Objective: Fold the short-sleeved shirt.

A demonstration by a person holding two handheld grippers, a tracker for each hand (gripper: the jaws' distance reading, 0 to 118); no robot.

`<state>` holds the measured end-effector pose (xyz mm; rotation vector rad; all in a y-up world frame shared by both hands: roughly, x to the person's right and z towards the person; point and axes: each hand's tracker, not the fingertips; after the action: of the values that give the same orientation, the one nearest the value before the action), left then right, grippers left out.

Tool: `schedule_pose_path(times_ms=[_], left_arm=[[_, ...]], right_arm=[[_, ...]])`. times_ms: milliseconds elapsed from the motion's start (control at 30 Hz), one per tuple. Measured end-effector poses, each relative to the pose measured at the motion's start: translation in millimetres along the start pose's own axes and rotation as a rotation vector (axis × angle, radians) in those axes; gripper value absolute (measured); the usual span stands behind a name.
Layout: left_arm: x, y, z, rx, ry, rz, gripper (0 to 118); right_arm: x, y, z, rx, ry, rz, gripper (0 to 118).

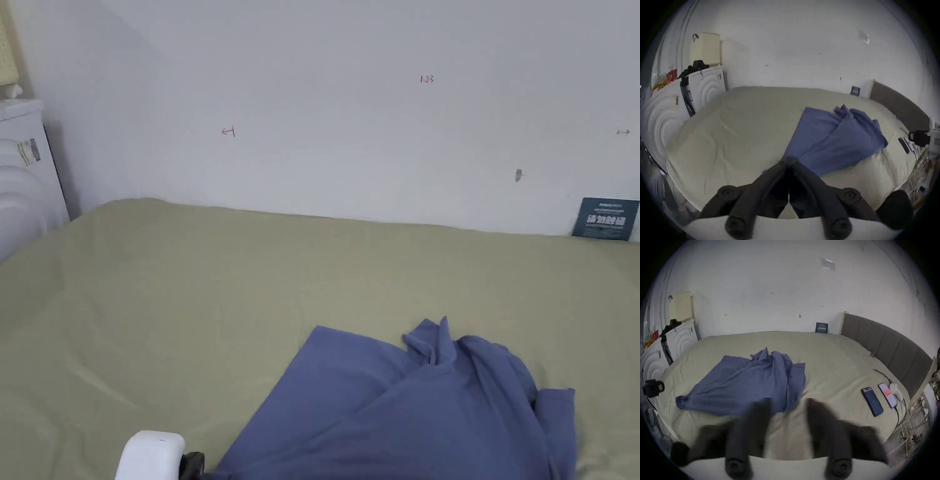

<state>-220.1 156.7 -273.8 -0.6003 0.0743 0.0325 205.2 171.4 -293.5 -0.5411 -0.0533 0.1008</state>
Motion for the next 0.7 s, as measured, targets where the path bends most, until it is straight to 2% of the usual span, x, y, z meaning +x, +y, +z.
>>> schedule_pose_path(times_ms=[33,67,100,167,300,433,500,567,633,700], left_arm=[[0,0,-4,-0.047,-0.039,0.001,0],[-2,0,-6,-0.07,-0.072,0.021,0],[-3,-1,-8,-0.083,-0.075,0.033,0],[-2,-2,-8,-0.08,-0.054,0.036,0],[-18,14,-15,-0.148,-0.08,0.052,0],[-44,45,-51,-0.44,-0.164,0.081,0],[-57,55,-71,-0.499,-0.195,0.116,18],[-60,61,-85,-0.552,-0.169,0.08,36],[-57,63,-97,-0.611,-0.118,0.006,110],[-49,62,-106,-0.621,-0.157,-0.051,112]], right_arm=[[-1,-5,3,-0.001,-0.024,-0.01,0],[1,-8,3,-0.046,0.009,-0.009,0],[0,-10,2,-0.08,0.043,-0.031,0],[3,-14,2,-0.086,0.047,-0.067,0],[7,-12,5,-0.089,0.047,-0.069,0],[11,-7,5,-0.091,0.046,-0.068,0],[14,-6,3,-0.097,0.074,-0.078,0],[14,-9,1,-0.107,0.073,-0.078,0],[14,-11,-2,-0.125,0.075,-0.07,0],[15,-14,-6,-0.15,0.08,-0.075,0]])
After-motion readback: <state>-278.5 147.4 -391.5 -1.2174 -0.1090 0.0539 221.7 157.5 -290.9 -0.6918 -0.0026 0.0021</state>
